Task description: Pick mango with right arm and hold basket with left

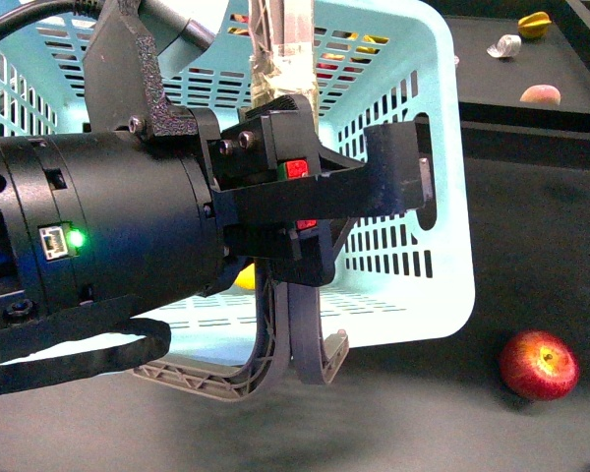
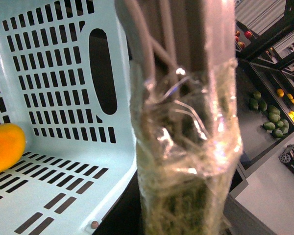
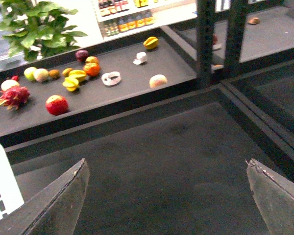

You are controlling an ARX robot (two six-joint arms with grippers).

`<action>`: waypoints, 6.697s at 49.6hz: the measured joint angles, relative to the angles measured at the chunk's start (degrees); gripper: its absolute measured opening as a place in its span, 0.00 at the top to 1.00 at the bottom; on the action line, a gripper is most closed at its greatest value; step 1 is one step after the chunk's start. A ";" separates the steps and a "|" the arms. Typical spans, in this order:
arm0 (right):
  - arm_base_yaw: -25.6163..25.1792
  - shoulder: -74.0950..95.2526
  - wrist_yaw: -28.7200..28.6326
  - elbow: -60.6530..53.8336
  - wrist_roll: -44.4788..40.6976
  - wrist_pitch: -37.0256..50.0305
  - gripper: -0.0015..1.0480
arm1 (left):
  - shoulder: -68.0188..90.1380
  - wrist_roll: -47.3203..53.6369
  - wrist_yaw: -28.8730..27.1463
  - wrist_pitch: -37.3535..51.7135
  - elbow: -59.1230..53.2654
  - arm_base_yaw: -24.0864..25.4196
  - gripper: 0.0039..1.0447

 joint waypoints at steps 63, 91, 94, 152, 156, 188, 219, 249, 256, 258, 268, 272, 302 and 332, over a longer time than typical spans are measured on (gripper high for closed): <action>-5.81 -28.24 -26.10 -16.70 -15.50 1.01 0.98 | 0.00 0.02 -0.26 0.00 0.00 0.00 0.84; -5.81 -39.01 -26.12 -16.70 -15.50 -9.60 0.98 | 0.00 -0.02 -0.26 0.00 0.00 0.00 0.84; -5.81 -39.82 -26.12 -16.70 -15.50 -10.38 0.98 | 0.00 -0.02 -0.26 0.00 0.00 0.00 0.84; -5.81 -50.23 -26.29 -16.66 -15.63 -21.16 0.08 | 18.64 -29.75 -36.13 -12.39 25.99 9.25 0.85; -5.81 -50.23 -26.27 -16.66 -15.63 -21.16 0.08 | 22.01 -36.59 -36.30 -12.57 28.85 10.78 0.85; -5.81 -50.23 -26.27 -16.66 -15.63 -21.16 0.08 | 34.45 -59.69 -37.99 -3.91 34.77 12.85 0.85; -5.81 -50.23 -26.27 -16.66 -15.63 -21.14 0.08 | 8.44 -50.01 -39.67 -16.17 16.22 11.30 0.06; -5.81 -50.23 -26.27 -16.66 -15.63 -21.14 0.08 | -24.02 -24.15 -34.36 -17.05 -7.74 18.71 0.12; -5.81 -50.21 -26.27 -16.66 -15.63 -21.14 0.08 | -25.18 4.66 -25.86 0.81 -15.08 21.40 0.35; -5.81 -50.21 -26.27 -16.66 -15.63 -21.16 0.08 | -28.02 13.75 -24.94 1.09 -16.46 22.53 0.45; -5.81 -50.21 -26.27 -16.66 -15.63 -21.14 0.08 | -35.04 26.27 -21.57 -0.26 -22.82 25.97 0.88; -5.81 -50.23 -26.27 -16.66 -15.63 -21.14 0.08 | -41.16 27.08 -20.31 -4.55 -23.89 27.30 0.96; -5.81 -50.23 -26.27 -16.66 -15.63 -21.14 0.08 | -69.37 27.76 -15.50 -29.68 -25.22 32.28 0.96; -5.81 -50.23 -26.25 -16.66 -15.63 -21.14 0.08 | -82.82 27.87 -15.50 -42.95 -25.22 32.28 0.96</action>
